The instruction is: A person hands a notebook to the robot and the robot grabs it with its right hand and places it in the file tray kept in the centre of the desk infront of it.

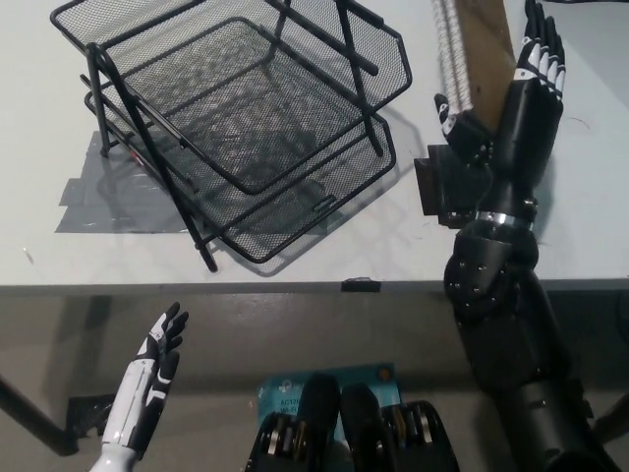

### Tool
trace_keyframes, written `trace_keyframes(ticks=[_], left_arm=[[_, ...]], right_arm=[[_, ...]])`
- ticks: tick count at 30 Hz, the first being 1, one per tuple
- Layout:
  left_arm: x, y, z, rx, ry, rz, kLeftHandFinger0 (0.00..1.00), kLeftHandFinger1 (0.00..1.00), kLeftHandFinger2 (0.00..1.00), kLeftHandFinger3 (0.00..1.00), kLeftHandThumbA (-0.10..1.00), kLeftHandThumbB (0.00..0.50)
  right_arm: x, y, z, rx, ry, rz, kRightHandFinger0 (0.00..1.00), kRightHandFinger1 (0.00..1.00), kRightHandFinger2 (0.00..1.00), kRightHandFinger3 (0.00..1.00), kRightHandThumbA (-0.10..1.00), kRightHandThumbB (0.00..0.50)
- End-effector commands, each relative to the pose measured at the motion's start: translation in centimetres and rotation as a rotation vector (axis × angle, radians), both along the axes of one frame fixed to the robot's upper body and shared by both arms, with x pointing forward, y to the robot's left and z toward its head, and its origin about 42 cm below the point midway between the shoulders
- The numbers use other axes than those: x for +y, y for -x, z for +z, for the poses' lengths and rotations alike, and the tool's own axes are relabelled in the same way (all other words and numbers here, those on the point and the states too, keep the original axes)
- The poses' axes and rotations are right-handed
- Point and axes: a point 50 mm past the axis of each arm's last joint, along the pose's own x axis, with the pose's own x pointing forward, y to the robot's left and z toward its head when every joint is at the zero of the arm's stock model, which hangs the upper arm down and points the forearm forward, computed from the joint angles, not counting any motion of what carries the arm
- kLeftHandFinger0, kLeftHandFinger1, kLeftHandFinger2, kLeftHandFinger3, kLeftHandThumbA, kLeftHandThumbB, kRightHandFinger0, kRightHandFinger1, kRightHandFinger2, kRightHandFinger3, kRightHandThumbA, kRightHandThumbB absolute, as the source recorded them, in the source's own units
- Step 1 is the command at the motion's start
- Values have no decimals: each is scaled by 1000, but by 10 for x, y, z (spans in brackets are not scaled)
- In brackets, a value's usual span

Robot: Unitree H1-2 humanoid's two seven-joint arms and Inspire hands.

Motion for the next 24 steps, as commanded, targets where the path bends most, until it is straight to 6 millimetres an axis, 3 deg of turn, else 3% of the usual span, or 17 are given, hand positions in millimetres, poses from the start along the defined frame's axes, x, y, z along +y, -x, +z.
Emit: trace_keyframes(ticks=[1, 2, 3, 4, 5, 6, 7, 13, 17, 19, 24], left_arm=[[1, -2, 9, -69, -1, -6, 1000, 1000, 1000, 1000, 1000, 377], [0, -2, 9, -69, 2, -5, 1000, 1000, 1000, 1000, 1000, 377], [0, -2, 9, -68, 5, -6, 1000, 1000, 1000, 1000, 1000, 377], [1, -3, 10, -69, 3, -7, 1000, 1000, 1000, 1000, 1000, 376], [1, -3, 11, -70, 2, -6, 1000, 1000, 1000, 1000, 1000, 376], [1, -4, 11, -71, -3, -6, 1000, 1000, 1000, 1000, 1000, 382], [1, -4, 12, -70, -6, -5, 1000, 1000, 1000, 1000, 1000, 387], [0, 4, 7, -50, -14, -12, 1000, 1000, 1000, 1000, 1000, 384], [-4, 11, 2, -31, -9, -18, 1000, 1000, 1000, 1000, 1000, 378], [-4, 11, 1, -32, -9, -16, 1000, 1000, 1000, 1000, 1000, 376], [-3, 14, 0, -33, -9, -11, 1000, 1000, 1000, 1000, 1000, 382]], right_arm=[[2, -13, 51, -255, -99, 17, 1000, 1000, 1000, 1000, 743, 264], [0, -12, 54, -274, -121, 45, 844, 848, 914, 1000, 615, 183], [-7, -12, 58, -292, -125, 78, 347, 335, 407, 580, 606, 101], [-9, -13, 60, -297, -120, 85, 14, 19, 38, 234, 668, 18], [-9, -13, 61, -298, -120, 85, 14, 19, 38, 234, 668, 18], [-9, -13, 64, -298, -112, 82, 3, 4, 8, 98, 732, 4], [-9, -11, 65, -298, -112, 80, 0, 0, 0, 4, 866, 0], [-13, 2, 63, -312, -142, 80, 0, 0, 0, 0, 996, 33], [-20, 16, 65, -356, -170, 72, 0, 0, 0, 0, 1000, 41], [-21, 19, 69, -385, -178, 68, 0, 0, 0, 0, 911, 1], [-25, 29, 84, -451, -225, 65, 0, 0, 0, 32, 852, 17]])
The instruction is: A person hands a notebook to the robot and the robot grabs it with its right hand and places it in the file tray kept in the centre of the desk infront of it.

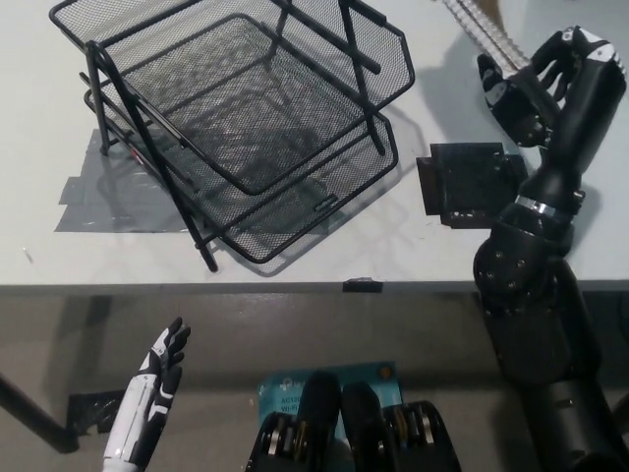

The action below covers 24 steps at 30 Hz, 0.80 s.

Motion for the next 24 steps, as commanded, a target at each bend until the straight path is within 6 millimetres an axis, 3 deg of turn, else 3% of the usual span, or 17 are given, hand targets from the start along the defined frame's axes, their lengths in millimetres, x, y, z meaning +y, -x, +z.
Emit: trace_keyframes(ticks=[1, 3, 4, 8, 10, 13, 17, 19, 22, 24], left_arm=[[-2, 2, 9, -66, -4, -9, 1000, 1000, 1000, 1000, 1000, 382], [-2, 3, 9, -64, -7, -9, 1000, 1000, 1000, 1000, 1000, 383], [-1, 3, 9, -64, -6, -9, 1000, 1000, 1000, 1000, 1000, 376], [-1, 3, 9, -68, -12, -8, 1000, 1000, 1000, 1000, 1000, 370], [-1, 2, 9, -62, -3, -7, 1000, 1000, 1000, 1000, 1000, 376], [0, 2, 8, -68, 0, -9, 1000, 1000, 1000, 1000, 1000, 367], [0, 2, 8, -64, -7, -10, 1000, 1000, 1000, 1000, 1000, 373], [0, 2, 8, -61, -5, -11, 1000, 1000, 1000, 1000, 1000, 373], [0, 1, 8, -59, -1, -12, 1000, 1000, 1000, 1000, 1000, 376], [0, 0, 8, -57, -3, -12, 1000, 1000, 1000, 1000, 1000, 377]], right_arm=[[2, 10, 50, -200, -83, 36, 0, 0, 0, 18, 855, 12], [1, 14, 56, -204, -100, 21, 0, 0, 0, 0, 882, 5], [0, 17, 63, -237, -94, 9, 0, 0, 0, 0, 828, 0], [-4, 26, 78, -288, -89, -7, 0, 0, 0, 0, 870, 0], [-7, 31, 88, -343, -111, 21, 0, 0, 0, 0, 810, 0], [-8, 37, 97, -363, -113, 11, 0, 0, 0, 0, 808, 0], [-6, 50, 124, -436, -35, -39, 0, 0, 0, 0, 836, 0], [-4, 52, 129, -452, -13, -43, 0, 0, 0, 0, 828, 0], [10, 49, 134, -487, 85, 17, 0, 0, 0, 0, 856, 0], [24, 45, 129, -486, 185, 44, 0, 0, 0, 1, 787, 0]])
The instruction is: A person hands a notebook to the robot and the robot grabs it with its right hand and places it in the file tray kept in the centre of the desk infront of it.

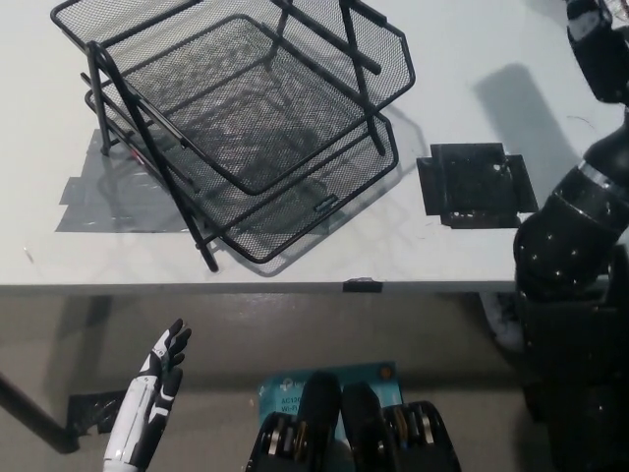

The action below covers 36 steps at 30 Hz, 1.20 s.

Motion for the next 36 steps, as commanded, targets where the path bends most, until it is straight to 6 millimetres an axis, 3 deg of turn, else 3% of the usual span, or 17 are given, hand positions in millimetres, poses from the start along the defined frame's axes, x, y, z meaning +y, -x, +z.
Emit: trace_keyframes(ticks=[1, 7, 11, 13, 16, 17, 18, 20, 21, 22, 23, 26, 28, 29, 30, 33, 36], left_arm=[[1, 0, 9, -52, -2, -10, 1000, 1000, 1000, 1000, 1000, 378], [-1, -1, 11, -50, -14, -10, 1000, 1000, 1000, 1000, 1000, 373], [-1, -3, 13, -54, -14, -15, 1000, 1000, 1000, 1000, 1000, 367], [0, -3, 11, -55, -11, -17, 1000, 1000, 1000, 1000, 1000, 369], [0, -3, 11, -52, -5, -19, 1000, 1000, 1000, 1000, 1000, 370], [0, -4, 11, -53, -4, -21, 1000, 1000, 1000, 1000, 1000, 367], [0, -4, 11, -54, -5, -23, 1000, 1000, 1000, 1000, 1000, 366], [0, -4, 11, -55, -8, -24, 1000, 1000, 1000, 1000, 1000, 370], [0, -4, 12, -57, -13, -24, 1000, 1000, 1000, 1000, 1000, 371], [0, -4, 12, -57, -11, -26, 1000, 1000, 1000, 1000, 1000, 370], [0, -4, 12, -58, -12, -27, 1000, 1000, 1000, 1000, 1000, 368], [1, -3, 10, -54, -21, -31, 1000, 1000, 1000, 1000, 1000, 366], [1, -2, 9, -52, -17, -32, 1000, 1000, 1000, 1000, 1000, 367], [1, -2, 9, -52, -16, -33, 1000, 1000, 1000, 1000, 1000, 365], [1, -1, 10, -52, -13, -32, 1000, 1000, 1000, 1000, 1000, 359], [0, -2, 10, -49, 1, -30, 1000, 1000, 1000, 1000, 1000, 360], [0, -4, 12, -65, -8, -36, 1000, 1000, 1000, 1000, 1000, 331]], right_arm=[[31, 3, 40, -168, 205, 39, 0, 0, 0, 1, 779, 0], [68, -7, 19, -153, 357, 89, 0, 0, 0, 9, 656, 0], [83, -9, 9, -122, 369, 120, 0, 0, 54, 100, 672, 0], [91, -11, 4, -115, 384, 118, 0, 0, 1, 38, 680, 0], [99, -12, 0, -116, 418, 128, 0, 0, 0, 41, 637, 0], [104, -14, -5, -86, 471, 107, 0, 0, 21, 132, 727, 0], [106, -15, -7, -71, 489, 101, 0, 0, 68, 157, 845, 0], [108, -16, -10, -64, 506, 107, 0, 0, 102, 187, 878, 0], [108, -19, -16, -79, 535, 122, 0, 0, 112, 237, 776, 0], [109, -20, -19, -73, 545, 116, 0, 0, 103, 196, 767, 0], [109, -21, -22, -69, 555, 113, 0, 0, 101, 289, 763, 0], [108, -23, -36, -63, 607, 94, 0, 0, 69, 394, 637, 0], [108, -24, -45, -83, 652, 60, 0, 0, 43, 190, 558, 0], [108, -25, -46, -86, 657, 57, 0, 0, 39, 164, 552, 0], [108, -25, -49, -89, 669, 55, 0, 0, 32, 71, 549, 0], [107, -27, -57, -85, 733, 70, 0, 0, 0, 20, 610, 0], [105, -30, -67, -105, 784, 91, 0, 0, 0, 0, 530, 0]])
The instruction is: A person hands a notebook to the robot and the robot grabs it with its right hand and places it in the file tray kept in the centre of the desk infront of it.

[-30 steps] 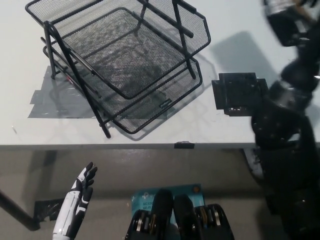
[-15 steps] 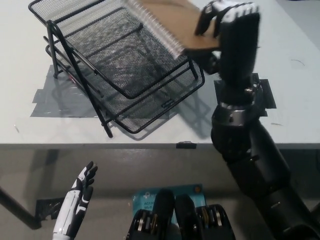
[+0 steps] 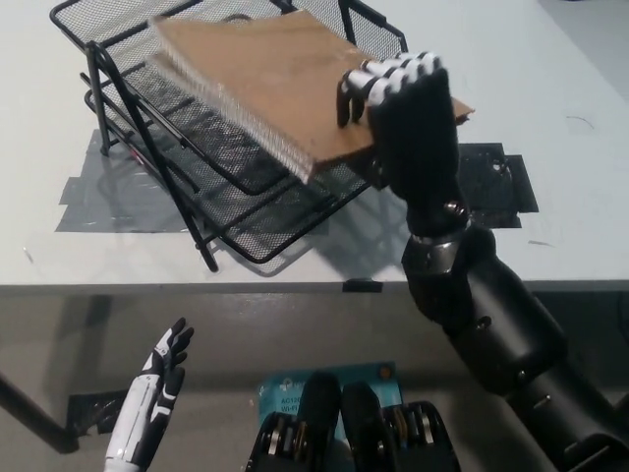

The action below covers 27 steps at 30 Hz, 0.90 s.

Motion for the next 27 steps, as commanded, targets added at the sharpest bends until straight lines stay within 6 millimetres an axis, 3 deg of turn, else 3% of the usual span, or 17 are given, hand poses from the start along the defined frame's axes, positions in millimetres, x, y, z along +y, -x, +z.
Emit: trace_keyframes(ticks=[1, 8, 16, 20, 27], left_arm=[[1, -3, 11, -62, -5, -24, 1000, 1000, 1000, 1000, 1000, 331], [1, -6, 12, -83, -32, -28, 1000, 1000, 1000, 1000, 1000, 277], [0, -9, 15, -92, -32, -34, 1000, 1000, 1000, 1000, 1000, 275], [-1, -8, 15, -84, -27, -34, 1000, 1000, 1000, 1000, 1000, 294], [-1, -10, 17, -93, -26, -38, 1000, 1000, 1000, 1000, 1000, 309]], right_arm=[[8, -3, 27, -179, 38, 88, 0, 0, 0, 0, 528, 0], [4, -10, 18, -201, 185, 96, 0, 0, 27, 101, 613, 0], [5, -15, 23, -229, 242, 123, 0, 0, 54, 195, 613, 0], [10, -17, 38, -258, 242, 116, 0, 0, 40, 196, 657, 0], [20, -25, 63, -298, 246, 124, 0, 0, 29, 200, 586, 0]])
